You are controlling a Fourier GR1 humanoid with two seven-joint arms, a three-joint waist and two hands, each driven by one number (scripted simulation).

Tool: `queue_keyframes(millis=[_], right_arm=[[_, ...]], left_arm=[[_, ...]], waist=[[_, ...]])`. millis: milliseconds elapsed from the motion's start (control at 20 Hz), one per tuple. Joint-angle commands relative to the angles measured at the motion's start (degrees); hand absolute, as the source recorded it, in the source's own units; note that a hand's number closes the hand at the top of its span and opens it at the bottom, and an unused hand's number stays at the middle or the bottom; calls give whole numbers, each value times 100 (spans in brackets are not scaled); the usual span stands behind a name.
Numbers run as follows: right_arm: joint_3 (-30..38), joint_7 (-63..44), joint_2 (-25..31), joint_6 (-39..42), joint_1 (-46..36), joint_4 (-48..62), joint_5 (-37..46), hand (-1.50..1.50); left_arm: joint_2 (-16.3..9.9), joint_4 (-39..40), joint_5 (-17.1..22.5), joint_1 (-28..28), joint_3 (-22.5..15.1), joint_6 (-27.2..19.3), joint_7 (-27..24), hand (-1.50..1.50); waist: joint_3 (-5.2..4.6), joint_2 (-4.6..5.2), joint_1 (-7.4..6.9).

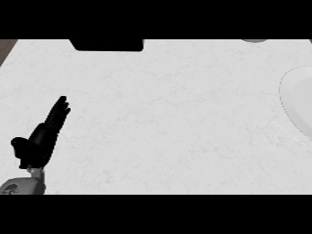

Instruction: Pick the bell pepper from the placemat and place it in the plate

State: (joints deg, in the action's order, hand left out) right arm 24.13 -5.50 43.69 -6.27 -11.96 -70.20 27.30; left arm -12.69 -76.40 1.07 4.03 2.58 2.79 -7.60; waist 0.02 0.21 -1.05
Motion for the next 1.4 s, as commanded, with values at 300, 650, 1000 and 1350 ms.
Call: queue_keyframes(millis=[300,650,1000,1350], right_arm=[[127,205,-661,-1012,-1621,2085,38,150],[253,347,-554,-1125,-2215,3505,19,-150],[1033,982,-844,-1859,-2463,3431,-792,-150],[2320,2175,-443,-671,-1602,3529,-2321,-150]], left_arm=[[103,144,-72,40,13,25,-93,0],[28,285,-81,98,172,110,-188,0],[213,-161,-147,-47,1,-33,104,0],[86,-310,-152,-186,86,6,156,0]], waist=[[7,15,-14],[3,6,36],[6,-14,58],[10,-20,114]])
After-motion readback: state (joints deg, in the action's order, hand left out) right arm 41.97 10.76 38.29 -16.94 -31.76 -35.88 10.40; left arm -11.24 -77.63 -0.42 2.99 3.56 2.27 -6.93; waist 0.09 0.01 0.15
